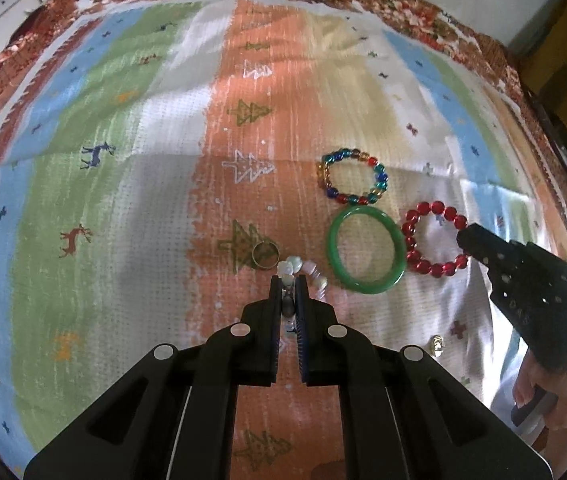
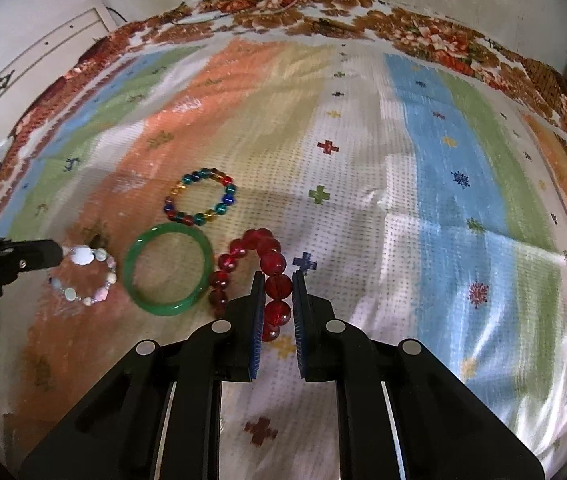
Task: Organize jewelry
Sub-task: 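Close the right tool on the red beaded bracelet while the left tool grasps the white pearl bracelet, then lift both bracelets and carry them over the silver tin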
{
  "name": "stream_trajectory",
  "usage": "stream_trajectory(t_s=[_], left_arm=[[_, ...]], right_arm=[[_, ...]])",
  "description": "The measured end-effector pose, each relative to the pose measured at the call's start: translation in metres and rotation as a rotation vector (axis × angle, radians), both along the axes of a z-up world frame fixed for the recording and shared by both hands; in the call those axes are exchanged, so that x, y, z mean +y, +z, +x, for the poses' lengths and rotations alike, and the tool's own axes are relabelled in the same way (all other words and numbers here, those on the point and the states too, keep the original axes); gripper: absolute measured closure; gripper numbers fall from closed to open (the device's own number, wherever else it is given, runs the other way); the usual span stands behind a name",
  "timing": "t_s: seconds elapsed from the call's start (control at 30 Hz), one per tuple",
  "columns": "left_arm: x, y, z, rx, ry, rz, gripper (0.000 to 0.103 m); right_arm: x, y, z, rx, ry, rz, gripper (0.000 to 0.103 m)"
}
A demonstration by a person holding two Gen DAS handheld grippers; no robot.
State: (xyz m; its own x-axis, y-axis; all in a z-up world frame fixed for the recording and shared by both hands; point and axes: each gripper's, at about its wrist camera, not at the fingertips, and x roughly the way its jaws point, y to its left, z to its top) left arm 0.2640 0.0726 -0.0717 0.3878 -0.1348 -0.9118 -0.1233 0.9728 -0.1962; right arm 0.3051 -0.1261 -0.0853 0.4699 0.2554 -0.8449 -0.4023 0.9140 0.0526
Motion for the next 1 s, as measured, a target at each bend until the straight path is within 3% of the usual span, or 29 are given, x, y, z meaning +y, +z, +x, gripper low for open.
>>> stream_trajectory(t_s=[0.43, 1.0], left_arm=[[0.000, 0.021, -0.012, -0.059, 0.003, 0.005, 0.097], [-0.010, 0.050, -0.040, -0.128, -0.018, 0.038, 0.097]], right_arm=[[0.001, 0.036, -0.031, -0.095, 0.037, 0.056, 0.089], [0.001, 0.061, -0.064, -0.174, 0.063, 0.070, 0.089]])
